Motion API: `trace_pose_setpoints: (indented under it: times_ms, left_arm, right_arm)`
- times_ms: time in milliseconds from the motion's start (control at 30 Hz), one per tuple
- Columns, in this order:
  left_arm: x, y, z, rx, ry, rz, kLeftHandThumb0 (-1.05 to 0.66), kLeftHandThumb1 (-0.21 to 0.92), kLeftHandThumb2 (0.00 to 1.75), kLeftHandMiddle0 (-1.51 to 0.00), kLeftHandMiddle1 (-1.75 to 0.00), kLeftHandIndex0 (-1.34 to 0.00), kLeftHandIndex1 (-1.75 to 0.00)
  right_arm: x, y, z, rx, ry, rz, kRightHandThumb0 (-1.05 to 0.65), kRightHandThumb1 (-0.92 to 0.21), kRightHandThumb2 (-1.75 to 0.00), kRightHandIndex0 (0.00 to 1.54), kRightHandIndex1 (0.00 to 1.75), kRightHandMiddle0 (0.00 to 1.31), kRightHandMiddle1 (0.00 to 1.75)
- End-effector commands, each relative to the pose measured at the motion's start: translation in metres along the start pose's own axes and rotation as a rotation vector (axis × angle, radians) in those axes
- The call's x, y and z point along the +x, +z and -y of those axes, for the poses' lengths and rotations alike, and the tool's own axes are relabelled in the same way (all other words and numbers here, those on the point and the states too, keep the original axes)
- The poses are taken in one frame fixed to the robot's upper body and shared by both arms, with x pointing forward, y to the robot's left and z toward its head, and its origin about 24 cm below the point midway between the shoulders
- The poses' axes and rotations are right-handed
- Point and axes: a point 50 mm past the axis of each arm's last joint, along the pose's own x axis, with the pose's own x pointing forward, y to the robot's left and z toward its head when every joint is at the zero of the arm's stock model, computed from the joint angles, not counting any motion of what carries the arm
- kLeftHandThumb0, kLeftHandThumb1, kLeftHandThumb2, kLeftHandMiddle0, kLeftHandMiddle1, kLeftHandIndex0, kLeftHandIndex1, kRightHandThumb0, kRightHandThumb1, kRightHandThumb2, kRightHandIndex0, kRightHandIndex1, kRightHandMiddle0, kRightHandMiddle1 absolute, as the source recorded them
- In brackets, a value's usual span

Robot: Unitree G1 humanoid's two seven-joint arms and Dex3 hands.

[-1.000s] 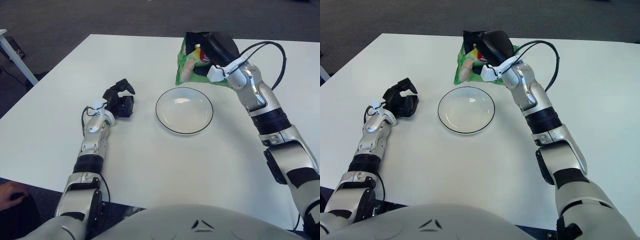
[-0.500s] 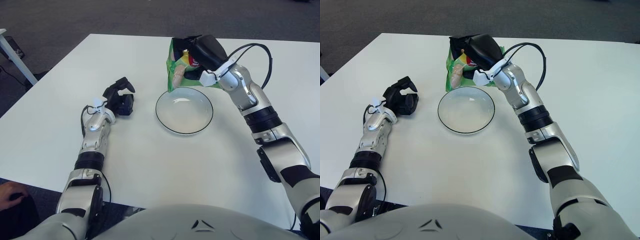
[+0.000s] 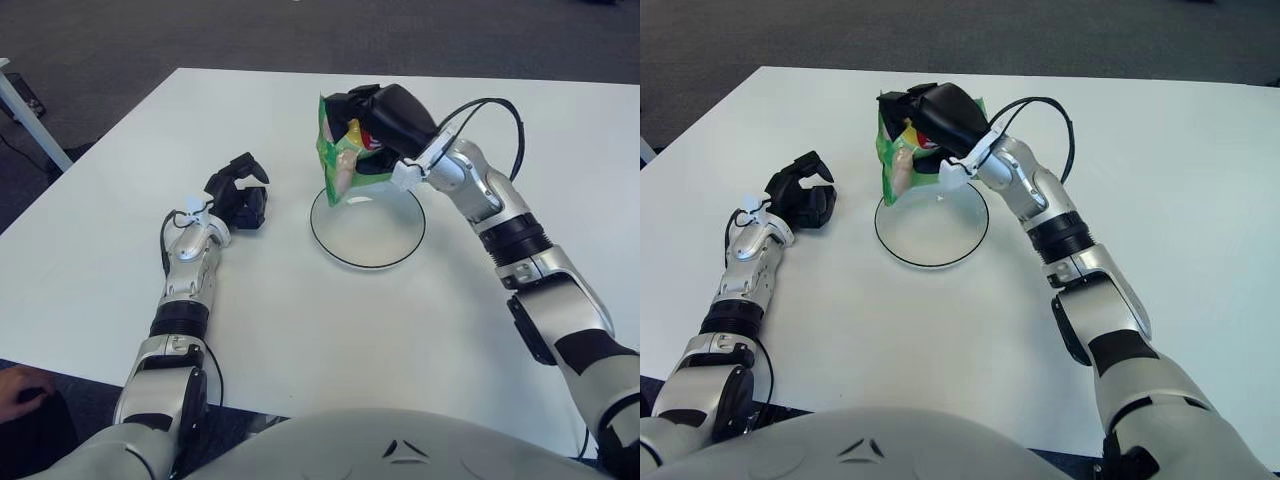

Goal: Put the snack into the plate.

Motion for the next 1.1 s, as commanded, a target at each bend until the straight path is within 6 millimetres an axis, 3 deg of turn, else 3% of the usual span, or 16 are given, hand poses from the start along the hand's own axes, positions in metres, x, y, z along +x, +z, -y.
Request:
trace_pose_setpoints:
  times_ms: [0,367,933,1067]
  left_arm:
    - [-0.031,-0.051,0.015,-0.120,0.029,-0.199,-0.49,0.30,1.34,-1.34,-1.75,-0.63,-1.75]
    - [-0.031,-0.050,0.015,-0.145,0.031,-0.196,-0.49,0.29,1.35,-1.33,-1.75,-0.63,-1.75]
    - [-0.031,-0.049,0.015,-0.157,0.045,-0.184,-0.49,0.29,1.35,-1.33,-1.75,-0.63,-1.75]
    - [-0.031,-0.049,0.014,-0.154,0.040,-0.182,-0.49,0.29,1.35,-1.33,-1.75,-0.63,-1.75]
  right_arm:
    - [0.004,0.006,0.001,0.032,-0.008,0.042,0.00,0.08,-1.75,0.91,1.69,0.69,1.75]
    - [0.001,0.018,0.005,0.209,0.092,0.034,0.00,0.07,-1.72,0.93,1.63,0.68,1.75]
    - [-0.009,0.025,0.003,0.247,0.120,0.072,0.00,0.06,-1.70,0.93,1.60,0.68,1.75]
    - [-0.012,0.026,0.002,0.274,0.136,0.050,0.00,0.02,-1.65,0.89,1.61,0.65,1.75]
